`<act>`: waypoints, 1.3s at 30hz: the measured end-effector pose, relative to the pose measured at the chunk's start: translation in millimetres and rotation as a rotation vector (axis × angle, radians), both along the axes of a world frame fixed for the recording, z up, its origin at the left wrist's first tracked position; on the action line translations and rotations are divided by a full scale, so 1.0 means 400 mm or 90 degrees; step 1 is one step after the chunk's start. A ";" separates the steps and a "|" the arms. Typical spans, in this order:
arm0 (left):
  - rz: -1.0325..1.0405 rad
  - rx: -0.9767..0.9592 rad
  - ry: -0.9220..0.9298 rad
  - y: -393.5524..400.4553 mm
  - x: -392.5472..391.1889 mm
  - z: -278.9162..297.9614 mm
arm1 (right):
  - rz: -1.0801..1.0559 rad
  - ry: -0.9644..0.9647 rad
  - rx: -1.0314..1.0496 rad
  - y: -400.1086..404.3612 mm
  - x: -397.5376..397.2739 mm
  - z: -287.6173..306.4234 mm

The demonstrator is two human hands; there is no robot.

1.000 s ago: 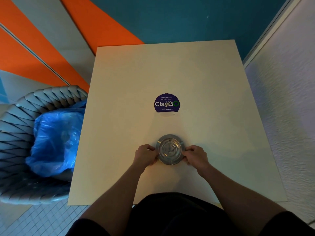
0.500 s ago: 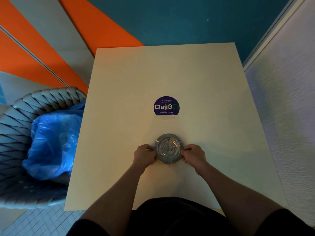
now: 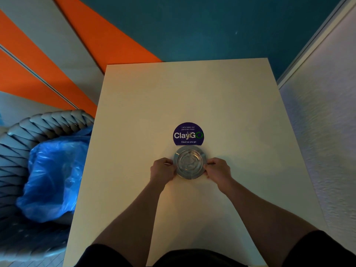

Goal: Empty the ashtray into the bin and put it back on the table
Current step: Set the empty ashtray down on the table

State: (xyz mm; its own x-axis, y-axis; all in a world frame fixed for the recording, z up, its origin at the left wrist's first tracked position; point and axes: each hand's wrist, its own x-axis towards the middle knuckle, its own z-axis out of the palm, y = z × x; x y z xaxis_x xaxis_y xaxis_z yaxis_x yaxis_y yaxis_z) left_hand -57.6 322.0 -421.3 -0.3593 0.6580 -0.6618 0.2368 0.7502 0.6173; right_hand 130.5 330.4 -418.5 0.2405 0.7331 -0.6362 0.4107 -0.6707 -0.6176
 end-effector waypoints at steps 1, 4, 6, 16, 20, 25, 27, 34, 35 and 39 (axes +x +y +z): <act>0.001 0.003 0.002 0.016 -0.001 0.000 | 0.000 0.000 0.002 0.015 -0.002 0.000; 0.011 0.012 0.002 0.066 -0.003 -0.005 | 0.007 -0.008 0.010 0.060 -0.007 -0.004; 0.022 0.019 -0.006 0.095 -0.005 -0.009 | 0.007 -0.011 0.015 0.090 -0.011 -0.004; 0.050 0.046 -0.033 0.216 -0.017 -0.027 | 0.005 -0.025 0.036 0.227 -0.025 -0.016; 0.065 0.051 -0.040 0.243 -0.018 -0.027 | 0.012 -0.035 0.040 0.252 -0.029 -0.016; 0.070 0.056 -0.046 0.262 -0.018 -0.019 | 0.021 -0.044 0.039 0.264 -0.031 -0.018; 0.068 0.053 -0.046 0.264 -0.017 -0.016 | 0.021 -0.038 0.039 0.263 -0.030 -0.018; 0.071 0.051 -0.045 0.257 -0.016 -0.007 | 0.011 -0.022 0.040 0.259 -0.030 -0.019; 0.073 0.053 -0.046 0.256 -0.016 -0.006 | 0.005 -0.016 0.040 0.257 -0.029 -0.018; 0.083 0.063 -0.046 0.251 -0.014 -0.004 | -0.013 0.000 0.047 0.254 -0.028 -0.015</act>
